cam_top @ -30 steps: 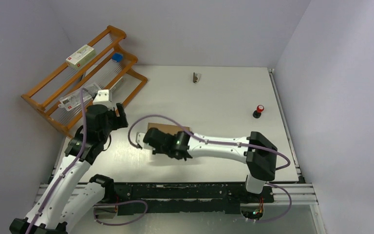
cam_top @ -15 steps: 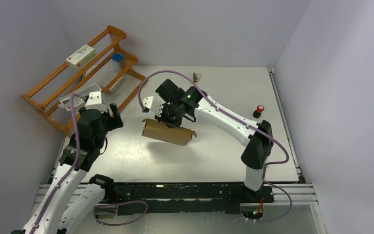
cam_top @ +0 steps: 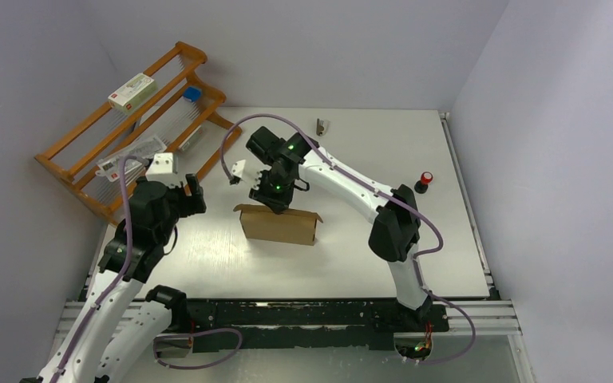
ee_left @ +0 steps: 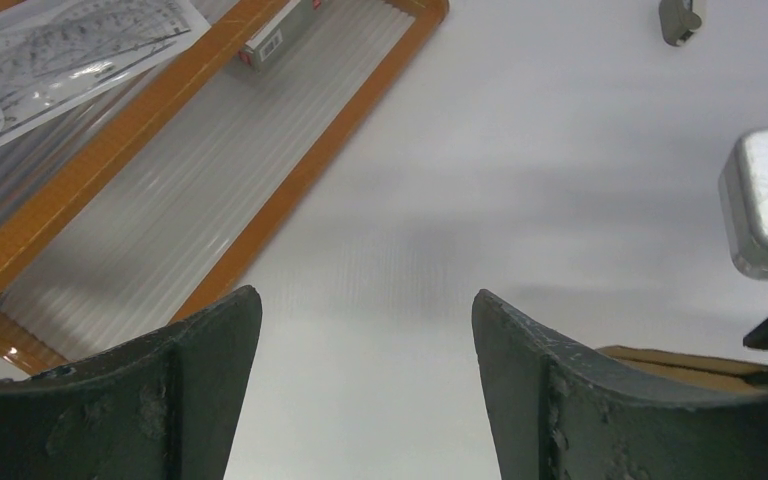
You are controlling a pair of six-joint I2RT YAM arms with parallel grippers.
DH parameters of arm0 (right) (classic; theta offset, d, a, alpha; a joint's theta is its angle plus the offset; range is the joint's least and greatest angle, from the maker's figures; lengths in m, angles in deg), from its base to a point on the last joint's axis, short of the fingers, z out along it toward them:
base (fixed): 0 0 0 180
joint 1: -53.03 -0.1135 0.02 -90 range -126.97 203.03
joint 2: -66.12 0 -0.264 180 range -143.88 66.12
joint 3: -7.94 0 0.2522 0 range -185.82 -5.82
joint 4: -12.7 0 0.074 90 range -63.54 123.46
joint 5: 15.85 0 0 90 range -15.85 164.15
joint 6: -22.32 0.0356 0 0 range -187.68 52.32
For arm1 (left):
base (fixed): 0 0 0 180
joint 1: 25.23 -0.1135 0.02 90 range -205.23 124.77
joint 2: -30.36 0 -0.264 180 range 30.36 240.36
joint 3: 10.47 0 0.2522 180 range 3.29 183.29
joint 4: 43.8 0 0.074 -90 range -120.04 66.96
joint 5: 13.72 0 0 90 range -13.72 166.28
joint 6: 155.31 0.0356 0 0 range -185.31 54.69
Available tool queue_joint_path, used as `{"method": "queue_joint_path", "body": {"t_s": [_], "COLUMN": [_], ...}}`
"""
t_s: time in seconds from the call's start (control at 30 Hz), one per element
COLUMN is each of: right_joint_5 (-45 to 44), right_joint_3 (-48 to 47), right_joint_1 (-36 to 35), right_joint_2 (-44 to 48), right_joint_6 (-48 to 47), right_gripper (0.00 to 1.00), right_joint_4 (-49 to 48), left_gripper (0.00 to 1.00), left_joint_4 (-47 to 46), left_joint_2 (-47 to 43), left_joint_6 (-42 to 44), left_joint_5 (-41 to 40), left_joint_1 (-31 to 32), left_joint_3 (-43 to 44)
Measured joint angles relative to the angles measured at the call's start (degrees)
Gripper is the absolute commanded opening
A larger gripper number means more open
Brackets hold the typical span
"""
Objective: Fold the paper box
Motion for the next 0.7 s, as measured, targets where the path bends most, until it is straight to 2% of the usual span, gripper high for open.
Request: {"method": "queue_joint_path", "body": {"t_s": [0.2, 0.27, 0.3, 0.57, 0.7], "right_joint_5": [-3.0, -4.6, -6.7, -16.6, -20.5], "right_joint_3": [1.0, 3.7, 7.3, 29.5, 39.9], "right_joint_1": [0.1, 0.2, 0.2, 0.3, 0.4], "right_joint_2": [1.6, 4.7, 9.5, 34.2, 42.5], "right_joint_6": [1.2, 2.5, 4.3, 17.2, 23.5], "right_gripper": [0.49, 0.59, 0.61, 0.65, 0.64], "right_joint_4": [-1.4, -3.3, -5.4, -18.8, -23.4], "left_gripper": [0.8, 0.8, 0.8, 0.77, 0.75], "left_joint_4": [-0.8, -1.2, -1.6, -3.3, -3.8], "left_joint_2": [0.0, 0.0, 0.1, 0.5, 1.1], "left_joint_6": [1.4, 2.0, 2.8, 6.2, 8.2], "left_joint_5": [4.5, 6.6, 9.0, 16.9, 20.8], "left_joint_1": [0.0, 0.0, 0.0, 0.0, 0.1], "left_joint_3": [-0.6, -0.9, -1.0, -1.8, -2.0]}}
